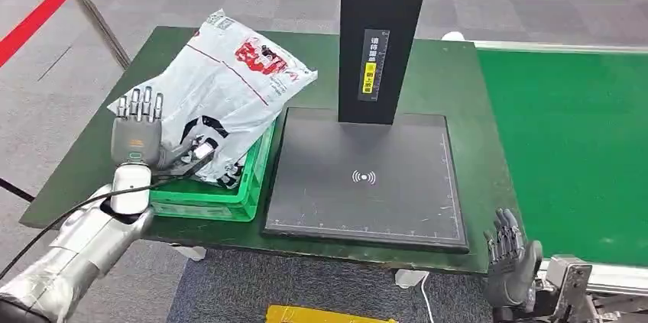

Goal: Moved the parcel from conveyor to table for the left to box.

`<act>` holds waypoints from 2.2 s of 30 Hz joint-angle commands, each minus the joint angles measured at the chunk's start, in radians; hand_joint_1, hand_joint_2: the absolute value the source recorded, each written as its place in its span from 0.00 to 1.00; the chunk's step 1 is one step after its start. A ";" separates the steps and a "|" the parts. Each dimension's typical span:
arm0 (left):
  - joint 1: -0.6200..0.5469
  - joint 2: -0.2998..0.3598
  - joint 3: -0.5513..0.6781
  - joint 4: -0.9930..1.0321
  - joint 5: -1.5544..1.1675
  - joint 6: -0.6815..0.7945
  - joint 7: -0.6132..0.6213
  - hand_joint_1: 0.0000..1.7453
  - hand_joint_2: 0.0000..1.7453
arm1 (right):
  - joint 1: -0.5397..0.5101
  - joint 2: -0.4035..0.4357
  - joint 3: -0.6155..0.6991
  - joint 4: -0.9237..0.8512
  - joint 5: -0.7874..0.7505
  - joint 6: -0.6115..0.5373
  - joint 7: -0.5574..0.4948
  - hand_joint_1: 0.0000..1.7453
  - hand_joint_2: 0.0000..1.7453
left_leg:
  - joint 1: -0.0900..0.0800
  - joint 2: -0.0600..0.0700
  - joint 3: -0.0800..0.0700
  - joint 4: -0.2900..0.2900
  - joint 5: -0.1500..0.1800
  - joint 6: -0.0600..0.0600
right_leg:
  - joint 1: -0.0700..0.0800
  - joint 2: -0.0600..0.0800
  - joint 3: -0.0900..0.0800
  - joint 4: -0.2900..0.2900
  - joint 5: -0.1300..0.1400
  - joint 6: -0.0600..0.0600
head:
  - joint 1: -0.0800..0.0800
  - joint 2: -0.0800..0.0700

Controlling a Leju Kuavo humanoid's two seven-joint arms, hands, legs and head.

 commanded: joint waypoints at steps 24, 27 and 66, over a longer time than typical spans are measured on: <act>0.264 0.146 0.175 -0.515 0.000 0.153 0.003 0.00 0.00 | 0.022 0.014 -0.065 0.022 -0.001 0.026 0.009 0.00 0.00 | 0.002 0.002 0.002 -0.001 -0.001 0.000 | 0.002 0.001 0.001 -0.001 -0.001 -0.003 | 0.000 0.000; 0.341 0.035 0.217 -0.521 0.000 0.253 0.003 0.00 0.00 | 0.022 0.019 -0.068 0.019 0.001 0.023 0.005 0.00 0.00 | 0.003 0.003 0.001 -0.001 -0.001 -0.001 | 0.001 0.002 0.000 -0.001 -0.001 -0.003 | 0.000 0.000; 0.586 -0.484 0.187 -0.694 1.379 -0.424 -1.080 0.00 0.00 | -0.070 0.031 -0.015 0.006 0.056 -0.124 -0.094 0.00 0.00 | -0.001 -0.002 0.001 -0.001 -0.003 0.003 | -0.001 -0.004 0.003 -0.002 -0.003 0.001 | 0.000 0.000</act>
